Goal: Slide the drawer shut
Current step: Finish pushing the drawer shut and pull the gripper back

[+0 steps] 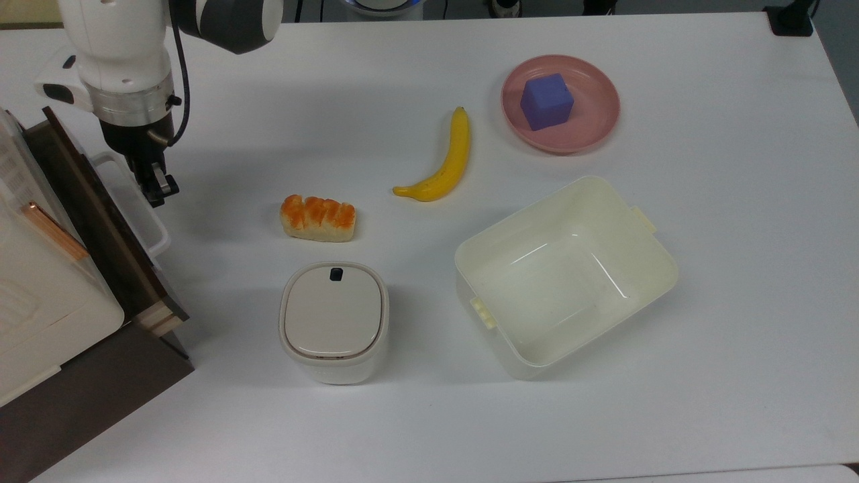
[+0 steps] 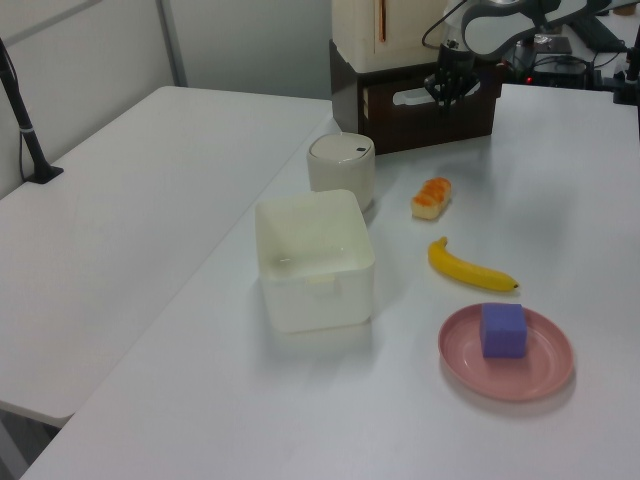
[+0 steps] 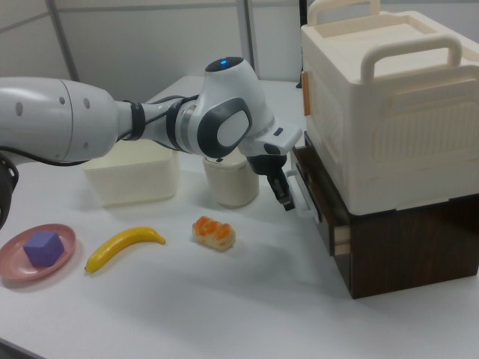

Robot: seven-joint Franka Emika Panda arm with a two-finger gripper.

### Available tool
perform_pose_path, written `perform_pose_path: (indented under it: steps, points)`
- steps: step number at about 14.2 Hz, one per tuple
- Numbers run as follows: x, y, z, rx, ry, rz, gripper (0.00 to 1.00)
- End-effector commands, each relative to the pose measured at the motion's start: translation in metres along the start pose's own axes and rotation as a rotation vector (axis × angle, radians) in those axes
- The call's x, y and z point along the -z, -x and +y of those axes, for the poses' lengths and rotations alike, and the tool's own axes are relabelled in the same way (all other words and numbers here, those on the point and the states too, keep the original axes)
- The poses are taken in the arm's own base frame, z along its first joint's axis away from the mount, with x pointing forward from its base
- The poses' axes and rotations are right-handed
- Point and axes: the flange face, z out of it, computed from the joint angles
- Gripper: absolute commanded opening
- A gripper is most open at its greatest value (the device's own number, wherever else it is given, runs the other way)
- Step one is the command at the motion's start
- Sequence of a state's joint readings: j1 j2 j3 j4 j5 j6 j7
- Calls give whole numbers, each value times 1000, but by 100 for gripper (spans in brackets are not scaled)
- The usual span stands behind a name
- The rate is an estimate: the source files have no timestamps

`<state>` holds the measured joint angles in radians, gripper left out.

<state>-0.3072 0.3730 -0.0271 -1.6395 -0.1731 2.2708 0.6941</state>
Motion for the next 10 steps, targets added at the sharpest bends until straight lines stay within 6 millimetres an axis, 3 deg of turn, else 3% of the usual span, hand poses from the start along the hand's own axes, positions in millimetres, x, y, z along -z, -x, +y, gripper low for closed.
perform_pose_path:
  steps: [1,2,4,10]
  points:
    - [-3,-17,10,18,-13,75,0]
    - [0,-21,9,23,-15,93,0]
    - [-13,-25,13,24,1,93,0]
    - [-10,-33,18,23,8,110,0]
